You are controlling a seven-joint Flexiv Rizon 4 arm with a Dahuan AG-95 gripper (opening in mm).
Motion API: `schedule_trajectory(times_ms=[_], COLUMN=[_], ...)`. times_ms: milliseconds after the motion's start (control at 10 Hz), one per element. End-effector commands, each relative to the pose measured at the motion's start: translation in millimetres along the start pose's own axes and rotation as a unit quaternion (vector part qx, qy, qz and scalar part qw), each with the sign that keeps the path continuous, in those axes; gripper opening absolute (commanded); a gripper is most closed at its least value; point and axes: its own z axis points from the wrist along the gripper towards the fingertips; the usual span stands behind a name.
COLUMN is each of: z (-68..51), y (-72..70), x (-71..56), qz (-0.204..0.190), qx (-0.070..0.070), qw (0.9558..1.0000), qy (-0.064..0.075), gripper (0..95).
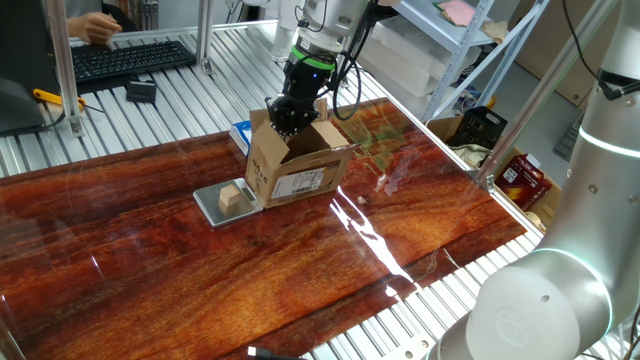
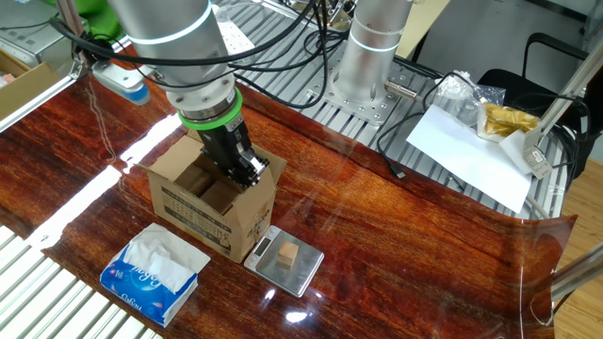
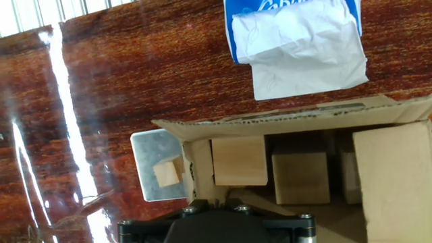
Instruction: Open a box
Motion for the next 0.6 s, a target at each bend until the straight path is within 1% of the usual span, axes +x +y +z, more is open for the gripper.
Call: schedule_trajectory(times_ms=[100, 300, 600], z=[-2.8, -6.1, -8.5], y=[3.5, 10.9, 19.6], x=[1.3, 3.9, 6.3], qz=[0.005, 0.013, 0.022], qx=[0.002, 0.007, 0.011], qw=[1.0, 0.9999, 0.9997], qy=[0.002, 0.003, 0.005], gripper=[0.0, 0.0, 0.0])
